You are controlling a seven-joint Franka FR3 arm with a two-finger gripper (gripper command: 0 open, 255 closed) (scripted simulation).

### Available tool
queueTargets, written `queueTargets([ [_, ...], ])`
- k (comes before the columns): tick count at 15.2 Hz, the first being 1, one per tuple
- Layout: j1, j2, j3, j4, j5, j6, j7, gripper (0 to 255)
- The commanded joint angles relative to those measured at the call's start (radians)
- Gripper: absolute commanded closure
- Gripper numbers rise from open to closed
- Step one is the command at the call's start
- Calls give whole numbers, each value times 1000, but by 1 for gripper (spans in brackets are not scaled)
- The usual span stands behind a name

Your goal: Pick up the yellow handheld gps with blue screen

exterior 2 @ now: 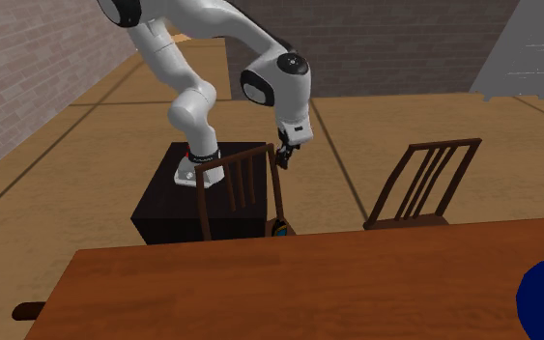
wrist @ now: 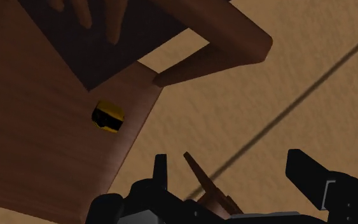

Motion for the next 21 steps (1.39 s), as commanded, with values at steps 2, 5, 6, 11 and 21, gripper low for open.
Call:
queueTargets([
  [2, -3, 102, -60, -4, 48, 69, -47, 0],
  [5, 0, 211, -114, -2, 121, 127, -107, 0],
  [6, 2, 250, -130, 1, 152, 145, -131, 0],
  [11, -7, 467, -183, 34, 357, 202, -284, 0],
  [21, -95, 746, -118, 103, 636, 242, -490, 0],
])
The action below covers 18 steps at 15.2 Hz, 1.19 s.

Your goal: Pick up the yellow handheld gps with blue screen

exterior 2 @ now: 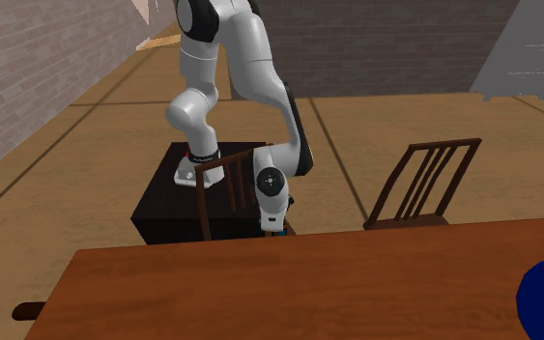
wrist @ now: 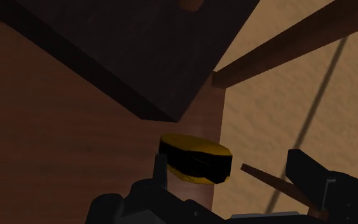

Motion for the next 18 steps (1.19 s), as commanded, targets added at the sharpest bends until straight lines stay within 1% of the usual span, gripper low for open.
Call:
queueTargets([
  [1, -12, 34, 18, 9, 36, 12, -29, 0],
  [2, -21, 61, 32, 17, 62, 20, -50, 0],
  [4, -21, 60, 32, 17, 61, 20, -50, 0],
  [5, -22, 62, 34, 17, 63, 21, -51, 255],
  [14, -21, 60, 32, 17, 61, 20, -50, 255],
  [18, 2, -7, -4, -2, -6, -2, 4, 255],
])
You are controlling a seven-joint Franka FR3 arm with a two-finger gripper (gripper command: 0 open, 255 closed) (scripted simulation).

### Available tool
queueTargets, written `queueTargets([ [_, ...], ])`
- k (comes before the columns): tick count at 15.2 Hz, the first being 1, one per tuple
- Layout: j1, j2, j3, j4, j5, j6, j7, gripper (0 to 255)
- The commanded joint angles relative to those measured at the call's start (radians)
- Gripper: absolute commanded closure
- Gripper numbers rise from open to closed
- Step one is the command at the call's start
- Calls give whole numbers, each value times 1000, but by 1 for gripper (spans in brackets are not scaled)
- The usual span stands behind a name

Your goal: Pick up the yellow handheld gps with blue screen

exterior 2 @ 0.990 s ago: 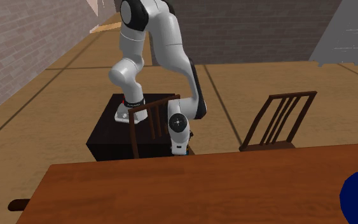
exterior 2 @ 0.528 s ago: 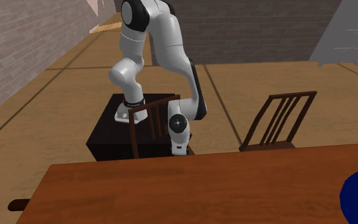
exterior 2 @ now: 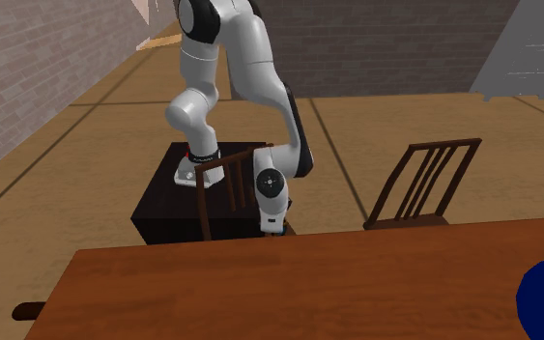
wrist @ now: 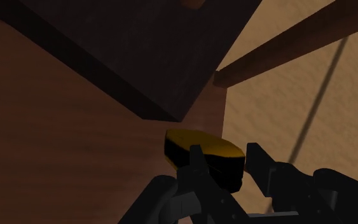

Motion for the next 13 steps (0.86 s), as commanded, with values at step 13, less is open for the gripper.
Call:
queueTargets([
  [13, 52, -209, -89, -37, -219, -80, 184, 255],
])
